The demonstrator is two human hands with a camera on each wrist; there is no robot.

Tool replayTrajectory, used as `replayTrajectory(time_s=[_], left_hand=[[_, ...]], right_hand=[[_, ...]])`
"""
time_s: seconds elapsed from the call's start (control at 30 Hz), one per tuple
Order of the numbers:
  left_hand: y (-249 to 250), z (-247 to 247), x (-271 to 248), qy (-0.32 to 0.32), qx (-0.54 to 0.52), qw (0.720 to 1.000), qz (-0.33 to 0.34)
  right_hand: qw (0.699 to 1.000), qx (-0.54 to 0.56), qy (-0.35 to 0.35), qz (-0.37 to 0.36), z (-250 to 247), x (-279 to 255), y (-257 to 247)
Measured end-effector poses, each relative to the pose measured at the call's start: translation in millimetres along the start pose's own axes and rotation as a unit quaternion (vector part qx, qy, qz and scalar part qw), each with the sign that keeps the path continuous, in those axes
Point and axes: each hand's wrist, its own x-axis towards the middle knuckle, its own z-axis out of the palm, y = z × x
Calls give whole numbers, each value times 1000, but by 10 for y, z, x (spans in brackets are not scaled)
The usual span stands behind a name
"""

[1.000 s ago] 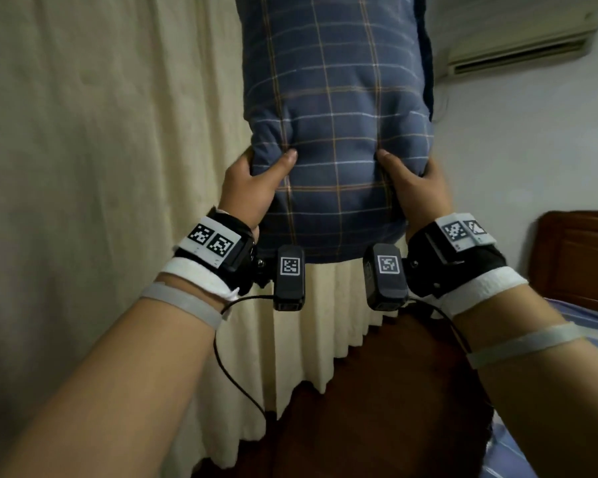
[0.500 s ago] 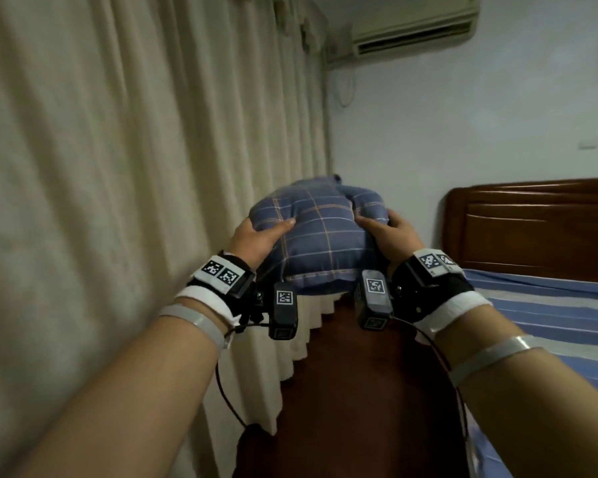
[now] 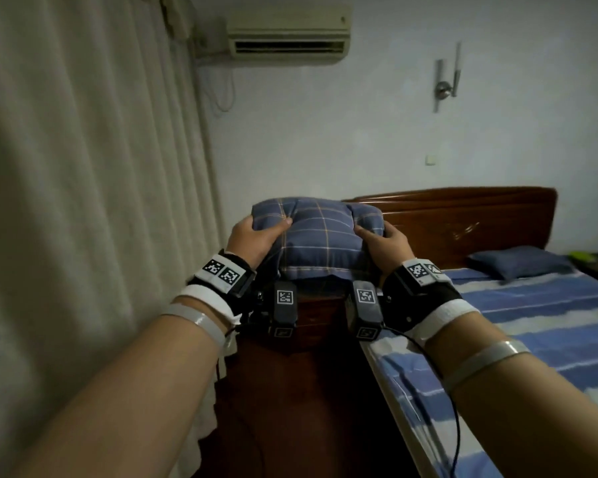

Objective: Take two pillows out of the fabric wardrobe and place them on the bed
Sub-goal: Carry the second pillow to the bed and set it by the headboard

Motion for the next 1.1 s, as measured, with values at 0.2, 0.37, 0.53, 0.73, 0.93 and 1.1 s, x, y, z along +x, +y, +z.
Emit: replayTrajectory(time_s=[0.2, 0.37, 0.53, 0.73, 0.93, 1.1], left_hand=[[-549, 618, 1141, -76, -29, 996, 25], [-1185, 1382, 2191, -121, -62, 991, -5], [-1635, 2131, 3362, -166, -58, 984, -43], [-2525, 2878, 4515, -231, -115, 953, -162], [-3641, 3502, 5548, -312, -129, 912, -234], [-4604, 4125, 6617, -359, -103, 905, -202]], right_hand=[[995, -5, 103, -8, 39, 889, 402], [988, -19, 155, -7, -35, 1924, 918], [983, 2, 184, 22, -106, 3147, 1451], [976, 14, 212, 54, -45, 4495, 2473], [960, 44, 255, 106, 120, 5543, 3597], [943, 65, 302, 126, 445, 6386, 4195]])
